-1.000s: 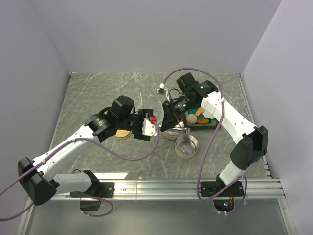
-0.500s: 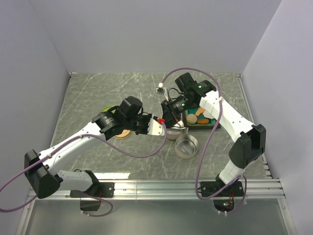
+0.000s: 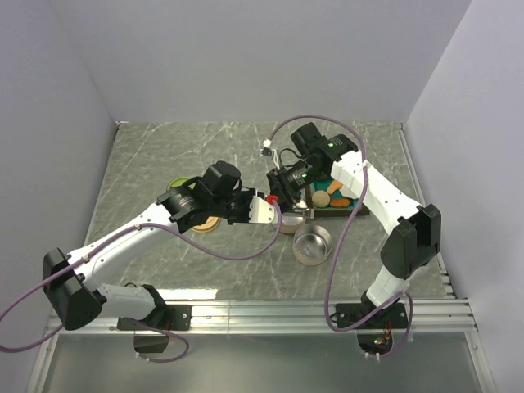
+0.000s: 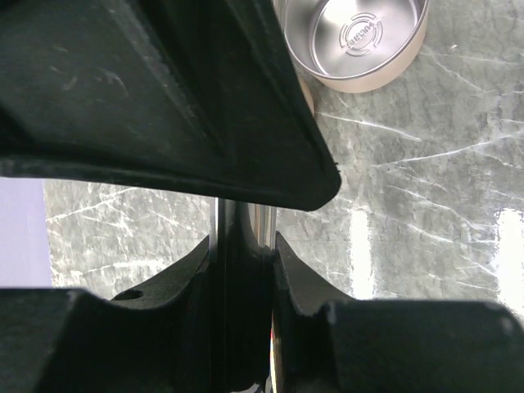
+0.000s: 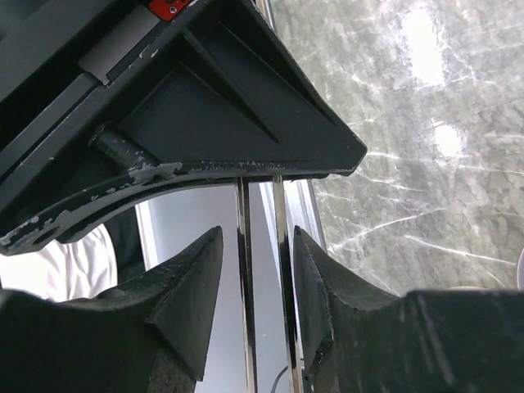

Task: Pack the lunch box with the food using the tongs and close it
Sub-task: Pass the clamp from the left arm to the right, then pick up the food using the clamp

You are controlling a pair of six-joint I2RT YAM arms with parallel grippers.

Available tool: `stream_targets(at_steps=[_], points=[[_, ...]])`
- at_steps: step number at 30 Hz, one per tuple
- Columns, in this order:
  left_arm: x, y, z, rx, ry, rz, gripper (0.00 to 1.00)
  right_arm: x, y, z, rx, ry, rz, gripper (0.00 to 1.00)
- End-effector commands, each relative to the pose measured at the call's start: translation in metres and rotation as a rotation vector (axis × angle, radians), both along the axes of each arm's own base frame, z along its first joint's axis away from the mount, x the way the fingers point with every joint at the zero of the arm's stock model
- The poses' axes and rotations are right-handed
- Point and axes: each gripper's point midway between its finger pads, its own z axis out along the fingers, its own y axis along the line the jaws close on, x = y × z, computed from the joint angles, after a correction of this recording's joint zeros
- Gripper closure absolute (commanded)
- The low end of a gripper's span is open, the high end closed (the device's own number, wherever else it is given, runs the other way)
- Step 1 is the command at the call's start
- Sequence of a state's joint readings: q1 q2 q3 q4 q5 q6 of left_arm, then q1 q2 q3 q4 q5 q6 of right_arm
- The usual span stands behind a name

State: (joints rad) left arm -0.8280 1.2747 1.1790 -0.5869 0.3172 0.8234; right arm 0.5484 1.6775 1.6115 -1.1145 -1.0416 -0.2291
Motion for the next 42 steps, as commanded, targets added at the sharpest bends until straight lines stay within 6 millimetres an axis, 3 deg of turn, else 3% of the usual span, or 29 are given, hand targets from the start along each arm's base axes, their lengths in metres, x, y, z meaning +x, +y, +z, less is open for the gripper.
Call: stream_targets(at_steps=[1,9,12,15,19,24,26,30,33,37,38,42], points=[[0.008,-0.01,0.028,-0.066,-0.05,0.012,0.97,-0.003,0.004,0.008,0.023,-0.011,0.02,0.52],[0.008,-0.011,0.028,-0.068,-0.062,-0.009,0.97,-0.005,0.006,0.01,0.025,-0.014,0.025,0.57],[0.008,-0.011,0.027,-0.06,-0.056,-0.005,0.96,-0.005,0.007,0.011,0.032,-0.01,0.027,0.63],[0.008,-0.011,0.03,-0.079,-0.074,-0.006,0.87,-0.005,0.007,0.011,0.033,-0.011,0.026,0.71],[0.008,-0.008,0.036,-0.091,-0.073,0.017,0.61,-0.003,0.004,0.01,0.026,-0.022,0.015,0.75],[0.003,-0.002,0.061,-0.16,-0.075,0.063,0.4,0.009,-0.009,0.011,0.016,-0.046,-0.032,0.76],[0.002,0.001,0.073,-0.202,-0.067,0.104,0.33,0.015,-0.018,0.012,0.01,-0.056,-0.054,0.76],[0.001,0.016,0.119,-0.344,-0.092,0.203,0.23,0.026,-0.035,0.012,-0.017,-0.101,-0.097,0.76],[0.0,0.029,0.148,-0.461,-0.077,0.286,0.09,0.039,-0.053,0.016,-0.044,-0.16,-0.149,0.71],[0.008,0.049,0.165,-0.575,0.019,0.424,0.04,0.051,-0.082,0.02,-0.098,-0.245,-0.225,0.66],[0.019,0.062,0.166,-0.597,0.031,0.479,0.03,0.055,-0.089,0.019,-0.123,-0.275,-0.24,0.65],[0.035,0.087,0.172,-0.665,0.17,0.592,0.01,0.064,-0.122,0.018,-0.182,-0.324,-0.315,0.52]])
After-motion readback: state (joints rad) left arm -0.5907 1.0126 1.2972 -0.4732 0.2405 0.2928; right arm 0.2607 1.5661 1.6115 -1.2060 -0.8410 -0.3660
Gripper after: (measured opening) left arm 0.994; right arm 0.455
